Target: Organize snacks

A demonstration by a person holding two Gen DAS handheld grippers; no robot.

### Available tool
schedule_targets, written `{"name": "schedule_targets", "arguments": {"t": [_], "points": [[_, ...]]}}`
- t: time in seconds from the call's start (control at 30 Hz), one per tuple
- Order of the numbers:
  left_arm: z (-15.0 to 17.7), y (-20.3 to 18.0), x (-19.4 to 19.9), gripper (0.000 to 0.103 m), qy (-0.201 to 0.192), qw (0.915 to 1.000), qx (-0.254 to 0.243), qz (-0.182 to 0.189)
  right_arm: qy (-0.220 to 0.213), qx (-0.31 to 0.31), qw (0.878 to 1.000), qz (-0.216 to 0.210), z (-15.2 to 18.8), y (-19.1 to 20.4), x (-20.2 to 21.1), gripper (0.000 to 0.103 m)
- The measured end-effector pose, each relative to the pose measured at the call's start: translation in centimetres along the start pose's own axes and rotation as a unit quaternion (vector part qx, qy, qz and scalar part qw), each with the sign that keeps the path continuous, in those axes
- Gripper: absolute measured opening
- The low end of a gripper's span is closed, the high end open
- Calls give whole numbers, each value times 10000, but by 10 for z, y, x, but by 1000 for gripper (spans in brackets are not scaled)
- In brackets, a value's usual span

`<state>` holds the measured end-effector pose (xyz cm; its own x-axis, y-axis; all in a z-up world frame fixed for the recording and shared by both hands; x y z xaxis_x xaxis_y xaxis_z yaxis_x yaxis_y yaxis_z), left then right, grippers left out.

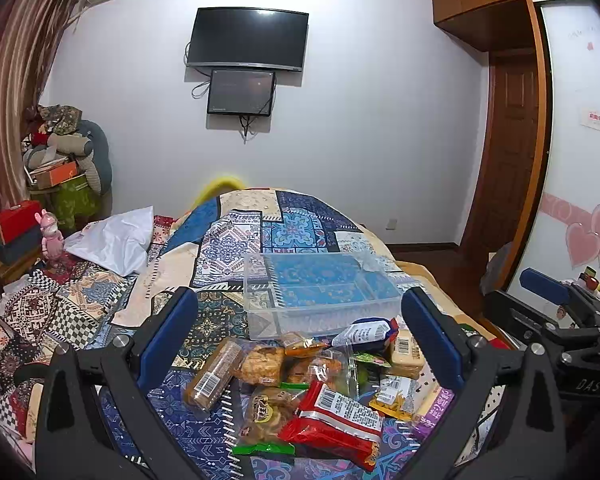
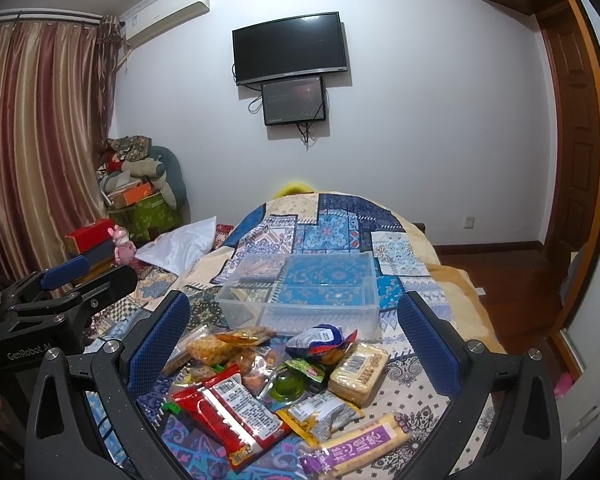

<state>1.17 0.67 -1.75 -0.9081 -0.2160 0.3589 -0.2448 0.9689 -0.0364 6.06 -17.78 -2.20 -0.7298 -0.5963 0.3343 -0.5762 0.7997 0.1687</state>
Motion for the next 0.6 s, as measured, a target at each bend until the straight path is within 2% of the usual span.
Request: {"name": "schedule_targets", "arguments": {"t": [0.27, 0.33, 0.4, 0.6], "points": [[4, -3, -5, 103, 86, 10000, -33, -9, 92, -54, 9999, -16, 5, -8, -3, 103], [7, -3, -10, 98, 189, 9998, -33, 10, 160, -88, 9998, 4, 7, -11, -4, 103], [12, -2, -17, 93, 350, 9994, -42, 37, 296, -139, 9994, 58, 11, -18, -7, 103], [36, 0, -44, 88, 1029, 9946, -37, 94, 796, -327, 9958, 307, 37, -44, -16, 103]]}}
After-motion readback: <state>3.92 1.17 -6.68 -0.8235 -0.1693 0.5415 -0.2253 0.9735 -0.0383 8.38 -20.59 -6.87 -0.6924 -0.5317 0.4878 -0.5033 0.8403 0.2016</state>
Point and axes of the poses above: each gripper's, at about its wrist camera, not at the fingertips, and x roughly against the way its jaws point, y to its left, z to its underside, the point moved 1 cm from there along -x, roughly the way its jaws point, and after that the axes turned 12 degrees about -z, right-handed, at the moved point
